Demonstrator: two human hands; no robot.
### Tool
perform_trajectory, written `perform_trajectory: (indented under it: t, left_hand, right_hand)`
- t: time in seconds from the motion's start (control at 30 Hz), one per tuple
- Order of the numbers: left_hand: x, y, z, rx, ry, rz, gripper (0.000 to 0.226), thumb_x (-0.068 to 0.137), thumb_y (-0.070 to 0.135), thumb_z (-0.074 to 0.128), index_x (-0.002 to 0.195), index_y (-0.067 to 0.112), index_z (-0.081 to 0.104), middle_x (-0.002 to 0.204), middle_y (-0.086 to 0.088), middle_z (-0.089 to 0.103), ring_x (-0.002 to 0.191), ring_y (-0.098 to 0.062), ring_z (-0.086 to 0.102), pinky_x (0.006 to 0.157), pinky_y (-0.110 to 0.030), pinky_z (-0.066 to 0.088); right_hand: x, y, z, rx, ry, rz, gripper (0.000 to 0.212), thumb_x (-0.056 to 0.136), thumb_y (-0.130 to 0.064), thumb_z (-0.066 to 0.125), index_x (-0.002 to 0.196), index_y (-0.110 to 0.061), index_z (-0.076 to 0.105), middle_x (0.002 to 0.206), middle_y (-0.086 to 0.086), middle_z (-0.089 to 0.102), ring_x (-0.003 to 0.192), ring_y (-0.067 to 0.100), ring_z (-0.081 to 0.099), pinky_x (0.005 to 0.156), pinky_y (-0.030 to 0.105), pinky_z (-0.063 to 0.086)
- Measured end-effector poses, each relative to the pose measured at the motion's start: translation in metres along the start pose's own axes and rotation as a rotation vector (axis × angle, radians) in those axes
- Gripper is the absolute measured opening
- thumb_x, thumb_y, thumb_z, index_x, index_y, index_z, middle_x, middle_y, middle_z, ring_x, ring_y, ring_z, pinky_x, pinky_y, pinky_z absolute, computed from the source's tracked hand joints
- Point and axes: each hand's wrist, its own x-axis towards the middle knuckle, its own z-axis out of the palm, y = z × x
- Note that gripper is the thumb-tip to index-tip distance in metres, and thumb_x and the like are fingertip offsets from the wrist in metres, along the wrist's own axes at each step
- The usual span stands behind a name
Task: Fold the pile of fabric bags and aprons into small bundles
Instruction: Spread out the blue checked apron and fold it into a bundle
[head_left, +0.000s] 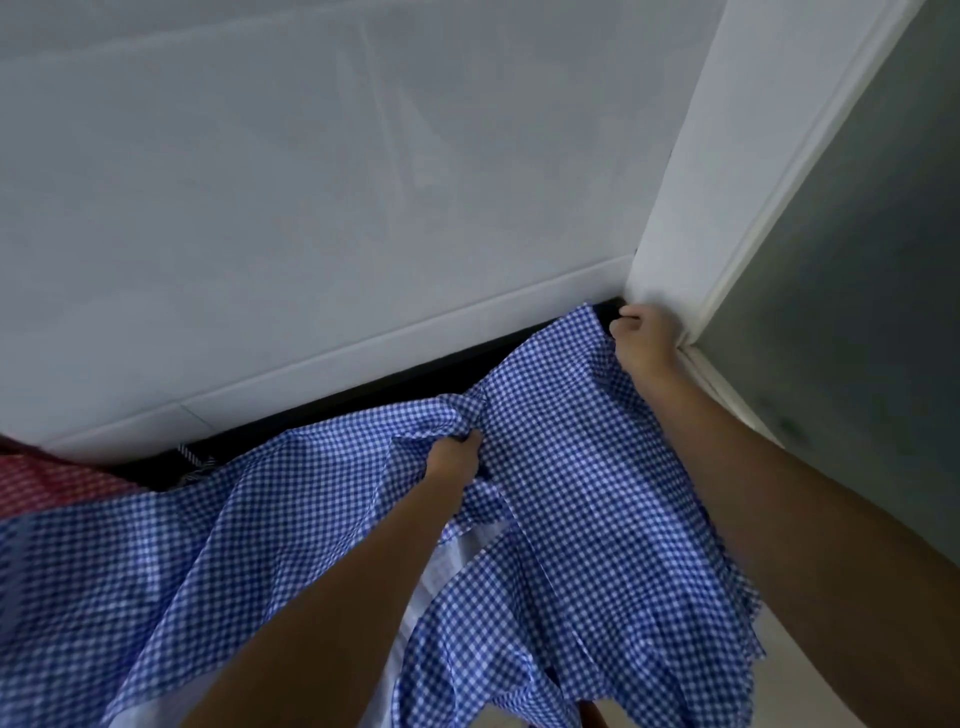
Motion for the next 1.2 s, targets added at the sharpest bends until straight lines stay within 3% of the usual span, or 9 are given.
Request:
perform_trajectory:
  t: [0.13,0.2,0.3,0.53,0.63,0.77,0.93,1.07,1.2]
  left_hand:
    - [-0.004,0.006,0.001,0.012,-0.005,-0.052,0.025,0.101,0.028,0.044,0.087,0.009,0.051,0.074,-0.003,0.046,0.062,-0.017,0.043,0.061,-0.032,0.041]
    - [-0.010,0.010,-0.001,-0.009,-0.030,-0.016,0.023,0.101,0.026,0.045,0.108,0.007,0.054,0.081,-0.005,0.052,0.068,-0.020,0.049,0.070,-0.035,0.043]
    - [-0.026,0.005,-0.013,0.052,-0.120,0.087,0.022,0.098,0.021,0.052,0.110,0.005,0.059,0.093,-0.008,0.058,0.081,-0.024,0.056,0.076,-0.032,0.043]
    - [-0.097,-0.083,-0.056,0.690,-0.050,0.354,0.043,0.085,0.049,0.064,0.091,0.007,0.056,0.081,-0.010,0.057,0.072,-0.019,0.056,0.063,-0.029,0.042]
    - [-0.132,-0.140,-0.055,1.012,-0.062,0.294,0.080,0.082,0.068,0.052,0.129,0.004,0.042,0.118,-0.011,0.060,0.107,-0.026,0.060,0.085,-0.035,0.049]
    - [-0.156,-0.176,-0.039,1.060,0.091,0.341,0.074,0.082,0.057,0.062,0.129,0.006,0.035,0.120,-0.010,0.055,0.110,-0.026,0.057,0.087,-0.035,0.048]
    - [-0.168,-0.206,-0.048,1.030,0.193,0.370,0.073,0.021,0.007,0.092,0.084,0.003,0.057,0.060,-0.008,0.057,0.043,-0.021,0.059,0.035,-0.023,0.046]
    - [-0.177,-0.213,-0.066,1.012,0.216,0.334,0.044,0.083,-0.003,0.058,0.125,0.001,0.046,0.119,-0.013,0.056,0.108,-0.026,0.060,0.084,-0.029,0.051]
    - [-0.170,-0.211,-0.083,0.833,0.138,0.221,0.028,0.083,-0.001,0.047,0.108,0.007,0.057,0.106,-0.007,0.064,0.101,-0.025,0.062,0.077,-0.028,0.047]
  right_hand:
    - [-0.092,0.026,0.005,-0.260,-0.165,-0.504,0.015,0.095,-0.006,0.049,0.106,-0.010,0.059,0.104,0.008,0.060,0.092,0.015,0.056,0.081,0.029,0.045]
    - [-0.153,0.050,0.013,-0.564,-0.510,-0.455,0.023,0.100,-0.014,0.043,0.121,-0.012,0.053,0.119,0.008,0.057,0.107,0.021,0.056,0.086,0.034,0.046]
    - [-0.215,0.085,0.021,-0.902,-0.778,-0.287,0.070,0.100,-0.041,0.039,0.153,-0.024,-0.004,0.159,0.013,0.003,0.145,0.032,0.013,0.115,0.043,0.026]
    - [-0.239,0.115,0.031,-0.953,-0.697,-0.451,0.099,0.042,-0.087,-0.033,0.130,-0.043,-0.039,0.155,0.016,-0.026,0.144,0.037,-0.019,0.112,0.061,-0.004]
    - [-0.238,0.112,0.032,-0.953,-0.704,-0.433,0.100,0.037,-0.092,-0.029,0.127,-0.048,-0.040,0.154,0.015,-0.029,0.143,0.036,-0.023,0.111,0.063,-0.005]
    - [-0.233,0.108,0.030,-0.938,-0.743,-0.407,0.093,0.065,-0.093,0.010,0.142,-0.051,-0.019,0.155,0.009,-0.030,0.143,0.034,-0.023,0.109,0.067,-0.004]
    - [-0.230,0.107,0.025,-0.999,-0.762,-0.390,0.083,0.083,-0.076,0.034,0.143,-0.051,-0.017,0.155,0.005,-0.029,0.144,0.032,-0.021,0.107,0.069,0.000]
    - [-0.229,0.107,0.022,-1.015,-0.755,-0.391,0.082,0.085,-0.073,0.035,0.144,-0.050,-0.016,0.156,0.003,-0.028,0.144,0.031,-0.021,0.108,0.069,0.001]
    - [-0.231,0.106,0.020,-1.004,-0.774,-0.382,0.081,0.085,-0.073,0.034,0.143,-0.051,-0.017,0.156,0.001,-0.029,0.144,0.030,-0.022,0.107,0.069,0.000]
